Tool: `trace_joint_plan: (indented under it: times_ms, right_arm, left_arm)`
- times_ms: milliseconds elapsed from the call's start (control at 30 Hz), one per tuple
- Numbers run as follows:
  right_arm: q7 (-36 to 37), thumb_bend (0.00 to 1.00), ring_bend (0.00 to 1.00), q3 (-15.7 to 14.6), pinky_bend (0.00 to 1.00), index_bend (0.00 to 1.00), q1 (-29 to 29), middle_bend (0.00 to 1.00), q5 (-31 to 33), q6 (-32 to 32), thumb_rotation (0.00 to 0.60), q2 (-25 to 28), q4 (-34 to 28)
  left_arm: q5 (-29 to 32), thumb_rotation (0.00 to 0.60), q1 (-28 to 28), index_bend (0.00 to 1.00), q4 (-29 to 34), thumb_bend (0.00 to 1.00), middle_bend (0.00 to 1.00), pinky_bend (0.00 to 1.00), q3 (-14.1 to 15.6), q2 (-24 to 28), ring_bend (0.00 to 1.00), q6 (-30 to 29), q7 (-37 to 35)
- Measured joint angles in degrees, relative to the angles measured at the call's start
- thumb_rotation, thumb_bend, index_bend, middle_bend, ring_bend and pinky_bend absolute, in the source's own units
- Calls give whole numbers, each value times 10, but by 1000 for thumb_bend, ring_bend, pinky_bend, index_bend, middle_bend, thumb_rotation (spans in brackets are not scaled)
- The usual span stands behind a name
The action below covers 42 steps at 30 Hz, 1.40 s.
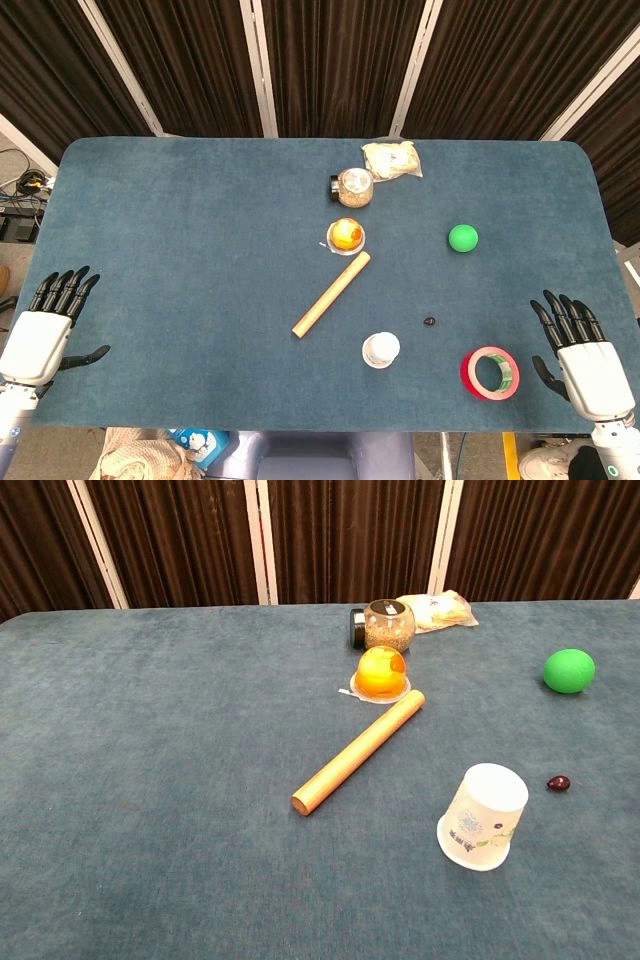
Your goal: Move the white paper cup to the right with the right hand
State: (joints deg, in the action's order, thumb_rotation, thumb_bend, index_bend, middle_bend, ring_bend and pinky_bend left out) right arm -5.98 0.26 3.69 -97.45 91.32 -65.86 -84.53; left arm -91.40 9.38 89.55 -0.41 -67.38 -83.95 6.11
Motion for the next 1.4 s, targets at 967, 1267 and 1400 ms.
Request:
trace_joint_plan:
  times_ms: [967, 1267, 1400]
  right_arm:
    - [92, 327, 5, -29, 193, 0, 117, 0, -144, -78, 600, 33, -9]
    - [91, 326, 48, -27, 238, 0, 190, 0, -170, -164, 600, 36, -46]
    - [47, 327, 48, -28, 238, 0, 206, 0, -151, -232, 600, 40, -92]
  left_arm:
    - [6, 600, 4, 0, -1, 0, 0, 0, -2, -2, 0, 8, 0]
    - [11, 600, 5, 0, -1, 0, 0, 0, -4, -3, 0, 12, 4]
    - [13, 600, 6, 0, 0, 0, 0, 0, -4, -2, 0, 15, 3]
